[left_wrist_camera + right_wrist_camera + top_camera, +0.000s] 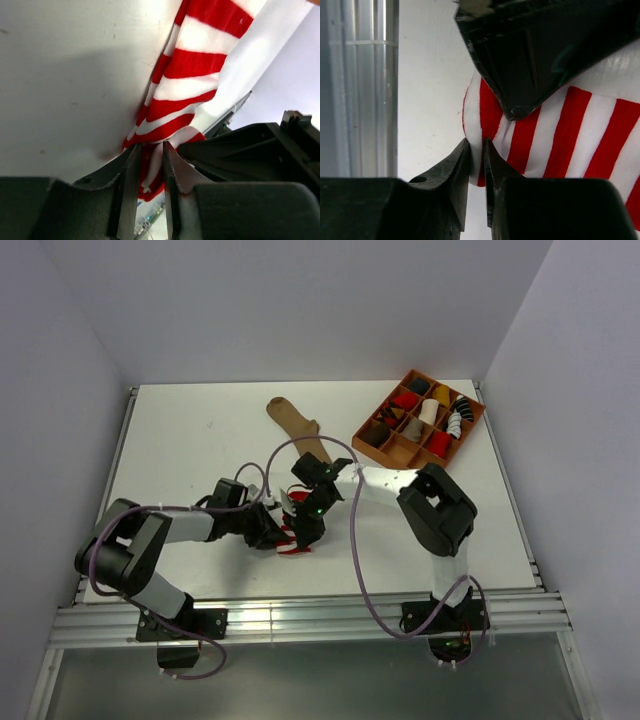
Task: Roll the socks
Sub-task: Roll the sock at the center of the board.
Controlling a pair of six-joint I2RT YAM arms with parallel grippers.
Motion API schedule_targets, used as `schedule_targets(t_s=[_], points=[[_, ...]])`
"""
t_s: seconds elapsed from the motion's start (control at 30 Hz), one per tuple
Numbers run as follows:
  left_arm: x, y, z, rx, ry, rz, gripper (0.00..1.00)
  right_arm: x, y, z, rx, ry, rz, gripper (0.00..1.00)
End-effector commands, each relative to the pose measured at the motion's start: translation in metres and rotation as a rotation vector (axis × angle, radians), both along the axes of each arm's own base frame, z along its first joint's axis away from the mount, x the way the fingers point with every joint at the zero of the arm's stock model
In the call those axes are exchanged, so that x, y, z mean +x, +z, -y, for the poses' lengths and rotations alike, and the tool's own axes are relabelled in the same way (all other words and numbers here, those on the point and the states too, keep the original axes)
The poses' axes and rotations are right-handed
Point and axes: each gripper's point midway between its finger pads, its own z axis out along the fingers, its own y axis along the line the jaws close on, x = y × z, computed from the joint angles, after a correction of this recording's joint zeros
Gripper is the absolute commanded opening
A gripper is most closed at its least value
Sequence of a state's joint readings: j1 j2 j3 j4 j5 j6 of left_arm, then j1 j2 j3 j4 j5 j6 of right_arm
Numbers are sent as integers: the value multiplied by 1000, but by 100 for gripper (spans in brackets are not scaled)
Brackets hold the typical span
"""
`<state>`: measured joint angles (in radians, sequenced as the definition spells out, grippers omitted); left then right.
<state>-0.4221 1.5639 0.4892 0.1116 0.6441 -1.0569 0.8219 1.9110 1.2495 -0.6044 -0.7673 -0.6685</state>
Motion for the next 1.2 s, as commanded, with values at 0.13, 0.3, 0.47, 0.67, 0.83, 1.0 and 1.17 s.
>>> schedule_targets(t_s=[0.13, 0.3, 0.47, 0.67, 0.83, 1.0, 1.17], points=[[18, -9, -17, 118, 78, 78, 29, -12, 18, 25, -80, -65, -311, 16], [28, -6, -17, 130, 98, 115, 29, -8, 18, 32, -89, -101, -428, 16], [43, 6, -18, 136, 132, 177, 30, -1, 11, 43, -112, -148, -522, 15], [63, 33, -13, 97, 174, 313, 32, 10, 5, 47, -119, -201, -552, 14], [58, 46, -2, 77, 99, 454, 38, 13, 1, 48, -124, -219, -564, 14], [52, 67, 13, -11, 22, 651, 39, 14, 0, 49, -120, -224, -595, 13], [36, 69, 31, -87, -61, 738, 39, 15, 1, 51, -116, -231, -641, 12]])
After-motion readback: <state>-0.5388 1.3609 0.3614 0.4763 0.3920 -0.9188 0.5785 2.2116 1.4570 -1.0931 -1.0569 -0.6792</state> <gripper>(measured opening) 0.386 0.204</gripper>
